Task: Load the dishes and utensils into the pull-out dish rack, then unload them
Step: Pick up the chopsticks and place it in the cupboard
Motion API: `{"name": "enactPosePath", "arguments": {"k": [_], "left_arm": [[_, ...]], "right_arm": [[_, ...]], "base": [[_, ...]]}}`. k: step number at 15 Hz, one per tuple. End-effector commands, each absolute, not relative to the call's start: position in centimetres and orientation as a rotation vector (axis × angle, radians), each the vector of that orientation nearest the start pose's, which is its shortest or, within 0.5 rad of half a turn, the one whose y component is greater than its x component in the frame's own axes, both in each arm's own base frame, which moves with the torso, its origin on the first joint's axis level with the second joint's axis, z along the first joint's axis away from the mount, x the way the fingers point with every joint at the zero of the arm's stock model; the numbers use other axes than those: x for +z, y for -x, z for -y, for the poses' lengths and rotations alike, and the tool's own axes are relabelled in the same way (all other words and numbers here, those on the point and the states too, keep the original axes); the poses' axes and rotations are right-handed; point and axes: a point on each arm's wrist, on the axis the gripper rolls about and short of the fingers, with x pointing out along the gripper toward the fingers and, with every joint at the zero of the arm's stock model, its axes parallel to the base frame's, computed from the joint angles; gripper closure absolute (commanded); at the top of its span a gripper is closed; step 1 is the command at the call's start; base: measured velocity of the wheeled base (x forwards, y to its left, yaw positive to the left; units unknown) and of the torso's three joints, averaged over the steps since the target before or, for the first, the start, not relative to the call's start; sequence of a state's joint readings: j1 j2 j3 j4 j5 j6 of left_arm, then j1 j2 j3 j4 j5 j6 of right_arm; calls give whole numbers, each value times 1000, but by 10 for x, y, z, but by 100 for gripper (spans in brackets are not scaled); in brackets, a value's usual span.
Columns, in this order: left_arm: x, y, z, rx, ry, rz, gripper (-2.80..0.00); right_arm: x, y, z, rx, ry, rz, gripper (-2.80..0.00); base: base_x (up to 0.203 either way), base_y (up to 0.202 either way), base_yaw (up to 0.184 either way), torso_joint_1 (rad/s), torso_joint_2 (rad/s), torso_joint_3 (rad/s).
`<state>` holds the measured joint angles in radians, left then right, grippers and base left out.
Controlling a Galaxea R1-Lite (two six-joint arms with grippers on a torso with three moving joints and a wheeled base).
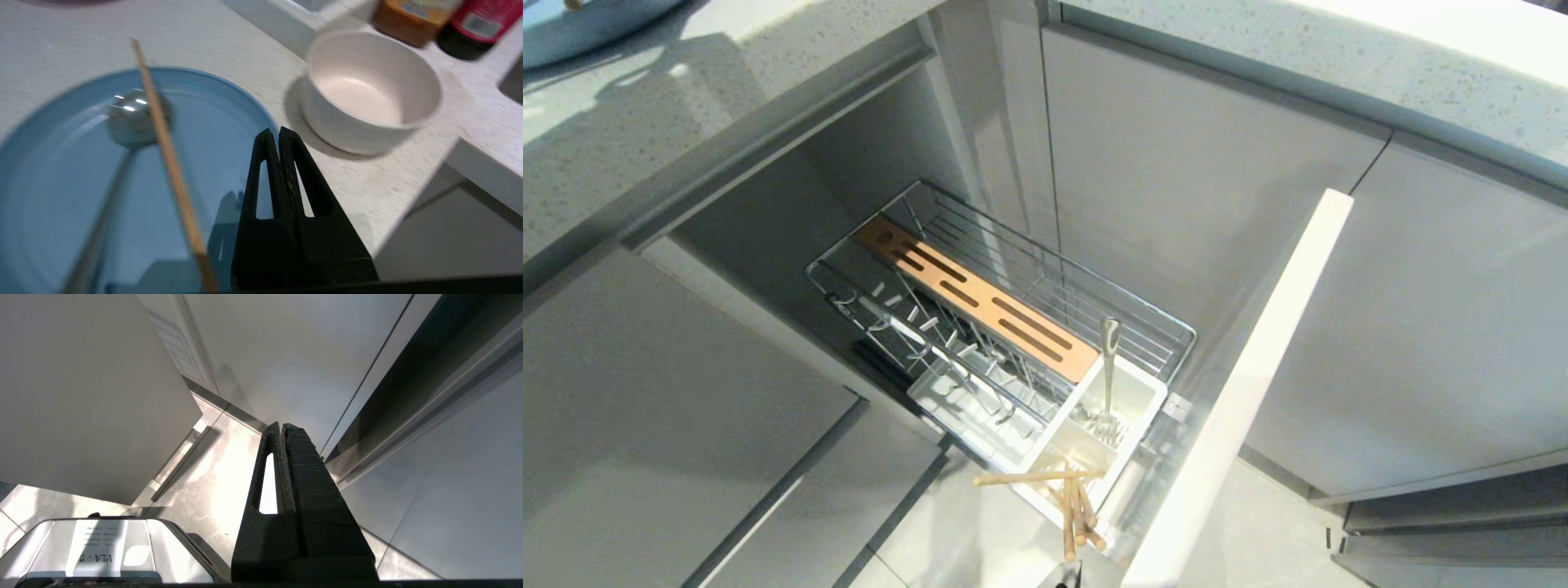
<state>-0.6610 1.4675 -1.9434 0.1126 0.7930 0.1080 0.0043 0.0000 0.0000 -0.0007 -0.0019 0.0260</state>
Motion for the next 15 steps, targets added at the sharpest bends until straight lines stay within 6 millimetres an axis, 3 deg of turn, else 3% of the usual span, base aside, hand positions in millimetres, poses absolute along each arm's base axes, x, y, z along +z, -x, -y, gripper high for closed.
{"name": "enactPosePath", "arguments": {"k": [1,7,15], "left_arm": [[486,-145,76,201,144,299,0],[493,-115,45,240,210,340,0],[467,-85,13,108,308,139,0]], "right_arm": [[75,23,0,3,-26,-1,0],[75,23,0,2,-26,-1,0],[75,23,0,3,-26,1,0]], "base": [[0,0,0,0,0,0],[0,0,0,0,0,0],[0,0,0,0,0,0]]}}
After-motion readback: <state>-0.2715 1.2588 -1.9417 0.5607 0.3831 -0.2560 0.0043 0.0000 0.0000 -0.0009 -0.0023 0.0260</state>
